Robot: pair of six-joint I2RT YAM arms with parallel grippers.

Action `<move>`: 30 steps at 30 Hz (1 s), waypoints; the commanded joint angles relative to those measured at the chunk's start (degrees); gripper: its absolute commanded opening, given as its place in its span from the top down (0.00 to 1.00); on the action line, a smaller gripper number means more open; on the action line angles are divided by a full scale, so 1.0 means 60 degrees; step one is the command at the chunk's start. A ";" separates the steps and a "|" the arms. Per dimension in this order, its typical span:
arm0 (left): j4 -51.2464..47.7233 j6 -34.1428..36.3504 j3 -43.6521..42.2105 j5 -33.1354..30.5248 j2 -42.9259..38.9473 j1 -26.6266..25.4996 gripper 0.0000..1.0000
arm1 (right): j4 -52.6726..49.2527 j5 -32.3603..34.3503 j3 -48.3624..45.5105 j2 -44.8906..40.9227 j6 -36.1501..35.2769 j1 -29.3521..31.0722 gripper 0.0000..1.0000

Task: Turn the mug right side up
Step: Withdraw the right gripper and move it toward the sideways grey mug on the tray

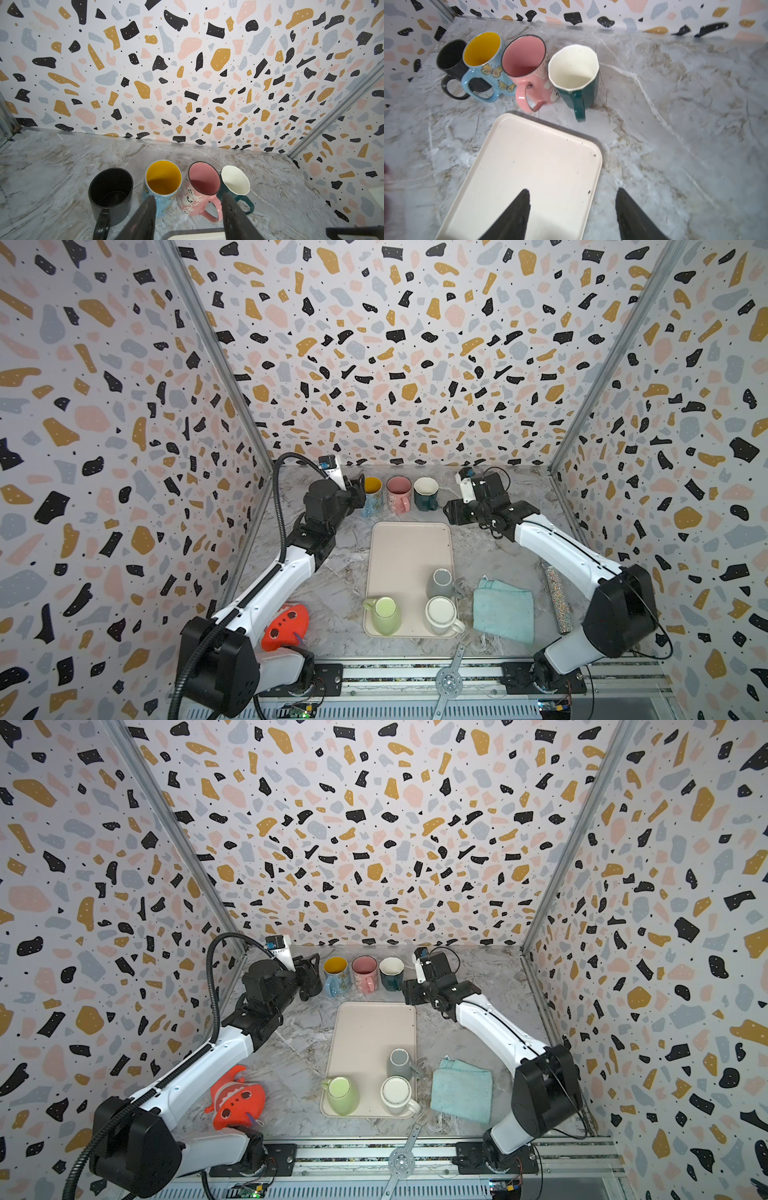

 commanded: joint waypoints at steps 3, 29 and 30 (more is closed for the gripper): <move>0.0215 -0.0075 -0.0087 0.0035 -0.0341 0.0067 0.48 | -0.0592 -0.0864 -0.1174 -0.1924 0.2636 -0.0317 0.40; -0.1263 -0.0748 0.0159 -0.0358 -0.0746 0.0077 0.47 | -0.0242 -0.6901 -0.6808 -0.5746 1.0221 -0.2198 0.41; -0.1278 -0.0769 0.0185 -0.0358 -0.0722 0.0077 0.47 | -0.0084 -0.7064 -0.7008 -0.5832 1.0653 -0.2196 0.41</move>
